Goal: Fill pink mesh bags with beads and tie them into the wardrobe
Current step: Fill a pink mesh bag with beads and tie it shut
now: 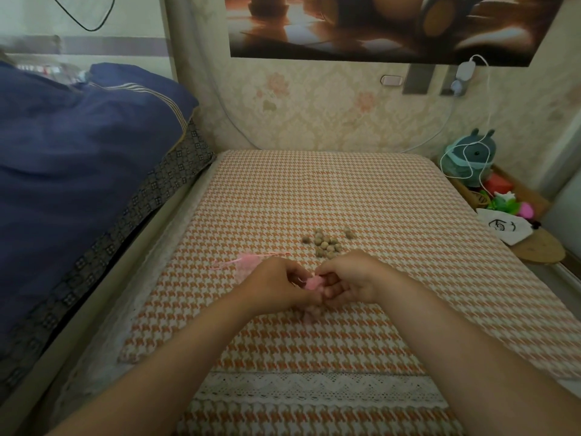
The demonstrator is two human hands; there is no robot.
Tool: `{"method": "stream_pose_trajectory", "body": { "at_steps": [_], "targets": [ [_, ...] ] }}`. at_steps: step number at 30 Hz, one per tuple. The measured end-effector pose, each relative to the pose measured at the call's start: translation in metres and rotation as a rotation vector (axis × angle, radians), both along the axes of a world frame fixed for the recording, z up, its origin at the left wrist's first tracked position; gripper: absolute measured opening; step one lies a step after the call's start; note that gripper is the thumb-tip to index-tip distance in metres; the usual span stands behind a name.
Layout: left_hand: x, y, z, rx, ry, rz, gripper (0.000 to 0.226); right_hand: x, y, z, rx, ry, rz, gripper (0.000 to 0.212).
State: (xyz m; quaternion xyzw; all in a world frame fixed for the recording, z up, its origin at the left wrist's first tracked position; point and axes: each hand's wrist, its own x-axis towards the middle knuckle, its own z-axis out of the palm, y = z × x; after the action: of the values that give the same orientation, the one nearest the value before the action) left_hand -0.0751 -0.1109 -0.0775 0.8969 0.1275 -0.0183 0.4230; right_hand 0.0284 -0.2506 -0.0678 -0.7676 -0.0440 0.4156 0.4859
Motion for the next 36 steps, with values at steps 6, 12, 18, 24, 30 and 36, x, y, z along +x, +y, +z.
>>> {"method": "stream_pose_trajectory", "body": {
  "at_steps": [6,12,18,24,30,36],
  "targets": [
    [0.003,0.017,-0.005,0.095,-0.065,0.104,0.029,0.004,-0.004,-0.009,-0.048,-0.031,-0.058,0.012],
    [0.007,0.024,-0.012,0.245,-0.054,0.149,0.040,-0.002,-0.010,-0.004,-0.101,-0.422,0.056,0.007],
    [0.009,0.019,-0.014,0.273,-0.061,0.162,0.053,-0.014,-0.008,0.002,-0.181,-1.018,0.311,0.010],
    [0.002,0.022,-0.014,0.295,0.002,0.144,0.056,-0.017,-0.003,-0.004,-0.152,-1.213,0.516,0.011],
    [-0.010,0.041,-0.011,0.329,0.100,0.001,0.039,-0.021,0.008,-0.005,-0.254,-1.211,0.571,0.013],
    [-0.017,0.039,-0.014,0.391,0.068,0.025,0.032,-0.026,0.013,-0.007,-0.285,-1.183,0.464,0.012]
  ]
}}
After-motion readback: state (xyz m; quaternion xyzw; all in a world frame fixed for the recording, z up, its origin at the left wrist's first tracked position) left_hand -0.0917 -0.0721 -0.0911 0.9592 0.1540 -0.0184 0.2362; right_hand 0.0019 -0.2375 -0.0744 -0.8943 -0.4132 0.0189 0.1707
